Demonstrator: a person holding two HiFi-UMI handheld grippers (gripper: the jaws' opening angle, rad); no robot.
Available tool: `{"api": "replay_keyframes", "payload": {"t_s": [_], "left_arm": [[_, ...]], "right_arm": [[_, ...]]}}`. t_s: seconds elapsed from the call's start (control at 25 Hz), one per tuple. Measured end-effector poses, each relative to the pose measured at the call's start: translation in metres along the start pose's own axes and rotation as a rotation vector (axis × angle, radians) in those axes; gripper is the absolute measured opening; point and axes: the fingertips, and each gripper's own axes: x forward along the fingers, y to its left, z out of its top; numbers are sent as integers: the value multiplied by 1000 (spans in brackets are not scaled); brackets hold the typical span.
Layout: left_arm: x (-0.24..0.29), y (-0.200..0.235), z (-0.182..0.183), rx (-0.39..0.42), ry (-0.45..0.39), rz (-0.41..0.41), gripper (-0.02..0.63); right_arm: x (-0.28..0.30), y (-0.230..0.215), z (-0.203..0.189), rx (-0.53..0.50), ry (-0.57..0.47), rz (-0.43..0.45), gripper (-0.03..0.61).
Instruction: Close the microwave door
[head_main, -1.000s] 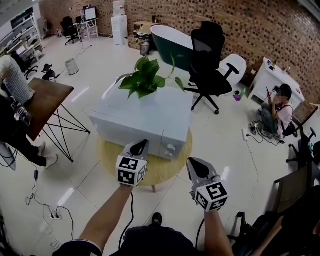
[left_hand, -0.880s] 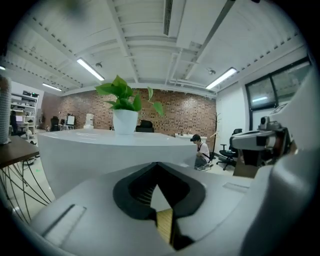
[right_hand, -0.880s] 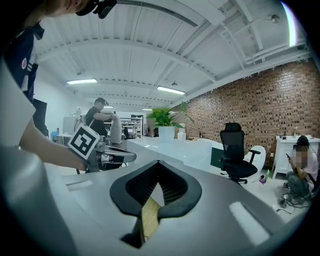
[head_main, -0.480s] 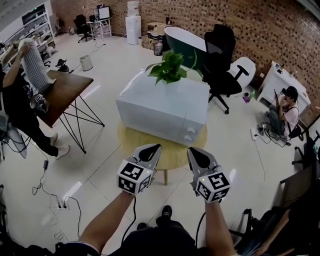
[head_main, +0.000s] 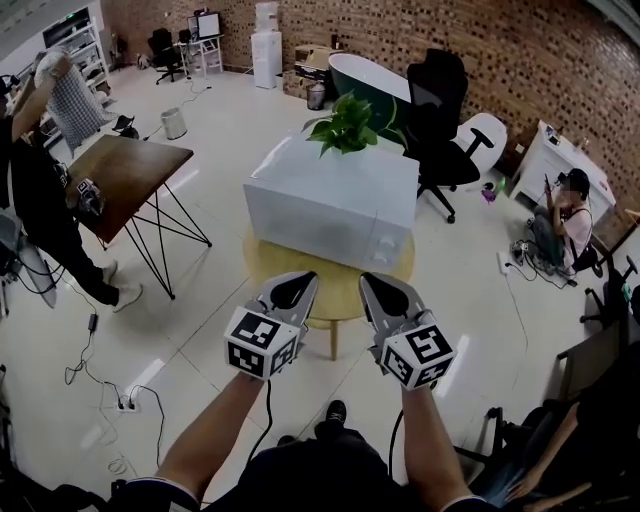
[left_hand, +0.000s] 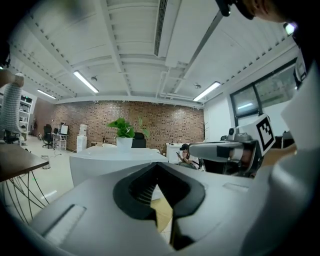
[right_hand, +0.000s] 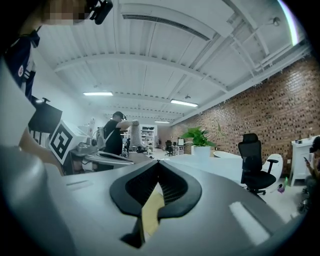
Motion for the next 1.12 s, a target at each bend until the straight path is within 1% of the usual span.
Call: {"api": "replay_keyframes", "payload": {"t_s": [0.48, 0.92, 1.12], "left_arm": [[-14, 0, 8, 10, -16, 5, 11], [-15, -6, 9, 18, -4, -7, 11], [-14, -7, 10, 1, -15, -10, 11]], "right_arm": [[-1, 12, 16, -45, -22, 12, 0], [-5, 11, 16, -46, -18, 10, 0], [-5, 10, 16, -43, -21, 11, 0]]}}
